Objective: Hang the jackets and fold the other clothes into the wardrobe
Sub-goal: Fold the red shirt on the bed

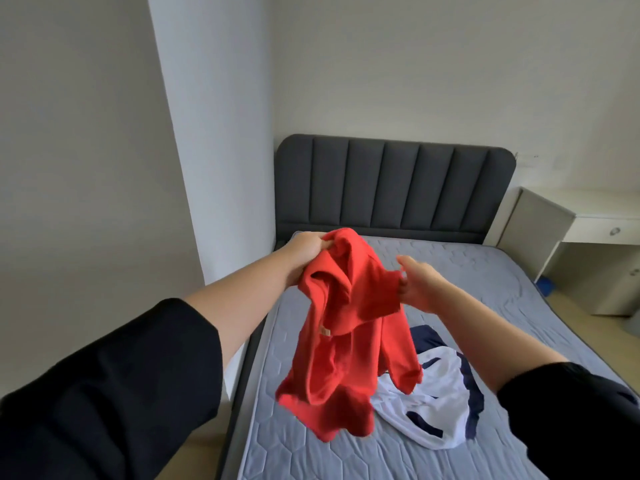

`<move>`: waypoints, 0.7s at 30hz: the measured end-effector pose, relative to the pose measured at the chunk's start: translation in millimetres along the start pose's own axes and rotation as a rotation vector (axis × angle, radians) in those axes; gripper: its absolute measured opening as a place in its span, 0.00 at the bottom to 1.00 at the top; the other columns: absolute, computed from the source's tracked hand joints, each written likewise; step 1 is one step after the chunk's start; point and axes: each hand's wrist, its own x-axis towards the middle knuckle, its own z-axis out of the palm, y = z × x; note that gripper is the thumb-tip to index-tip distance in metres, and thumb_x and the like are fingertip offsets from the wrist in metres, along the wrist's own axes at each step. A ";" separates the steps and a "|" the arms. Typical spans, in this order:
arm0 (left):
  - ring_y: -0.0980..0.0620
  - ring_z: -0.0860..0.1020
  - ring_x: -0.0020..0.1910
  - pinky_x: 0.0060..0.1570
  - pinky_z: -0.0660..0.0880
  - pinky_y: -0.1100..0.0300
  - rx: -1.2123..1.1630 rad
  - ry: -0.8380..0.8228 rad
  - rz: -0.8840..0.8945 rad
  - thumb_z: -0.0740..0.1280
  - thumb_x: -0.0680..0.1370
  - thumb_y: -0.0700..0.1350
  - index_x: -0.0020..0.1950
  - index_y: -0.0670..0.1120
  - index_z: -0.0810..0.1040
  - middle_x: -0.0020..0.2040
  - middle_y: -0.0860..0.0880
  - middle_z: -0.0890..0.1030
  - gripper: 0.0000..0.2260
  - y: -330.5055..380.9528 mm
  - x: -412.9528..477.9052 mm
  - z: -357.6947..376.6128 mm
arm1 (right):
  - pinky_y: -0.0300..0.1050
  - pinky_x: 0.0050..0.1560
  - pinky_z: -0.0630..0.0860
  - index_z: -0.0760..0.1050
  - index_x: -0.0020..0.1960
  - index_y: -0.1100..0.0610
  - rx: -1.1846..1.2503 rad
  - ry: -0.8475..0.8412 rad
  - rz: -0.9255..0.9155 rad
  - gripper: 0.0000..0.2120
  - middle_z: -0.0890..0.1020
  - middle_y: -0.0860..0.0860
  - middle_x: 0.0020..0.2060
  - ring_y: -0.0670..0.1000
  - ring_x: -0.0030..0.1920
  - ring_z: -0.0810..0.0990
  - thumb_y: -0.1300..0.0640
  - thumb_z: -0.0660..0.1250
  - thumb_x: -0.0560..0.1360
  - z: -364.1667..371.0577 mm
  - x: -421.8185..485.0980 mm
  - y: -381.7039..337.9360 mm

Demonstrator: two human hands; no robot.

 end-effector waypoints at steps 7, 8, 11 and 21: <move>0.48 0.76 0.32 0.37 0.76 0.55 -0.200 0.099 -0.188 0.64 0.79 0.37 0.41 0.43 0.76 0.29 0.45 0.79 0.08 4.7 5.4 23.1 | 0.48 0.53 0.75 0.75 0.53 0.55 -0.540 -0.388 -0.118 0.08 0.81 0.56 0.47 0.53 0.47 0.81 0.55 0.59 0.80 -4.7 -16.9 13.3; 0.48 0.76 0.33 0.38 0.76 0.55 -0.210 0.096 -0.197 0.64 0.79 0.37 0.40 0.43 0.76 0.27 0.46 0.79 0.08 5.8 5.9 22.8 | 0.46 0.52 0.75 0.76 0.51 0.53 -0.657 -0.451 -0.144 0.07 0.82 0.53 0.46 0.50 0.47 0.82 0.60 0.60 0.78 -5.1 -19.3 14.0; 0.48 0.74 0.33 0.39 0.75 0.54 -0.196 0.100 -0.194 0.65 0.78 0.37 0.40 0.44 0.76 0.25 0.48 0.78 0.08 6.4 9.6 20.4 | 0.42 0.56 0.73 0.76 0.53 0.47 -0.896 -0.604 -0.228 0.09 0.82 0.46 0.51 0.43 0.52 0.79 0.59 0.65 0.76 -2.9 -25.1 18.7; 0.50 0.77 0.30 0.37 0.78 0.56 -0.071 0.125 -0.260 0.64 0.80 0.40 0.45 0.42 0.78 0.34 0.45 0.79 0.06 5.3 6.5 12.8 | 0.35 0.36 0.70 0.80 0.41 0.51 -0.649 -0.161 -0.591 0.07 0.78 0.45 0.31 0.39 0.30 0.73 0.60 0.68 0.75 27.7 -20.3 22.8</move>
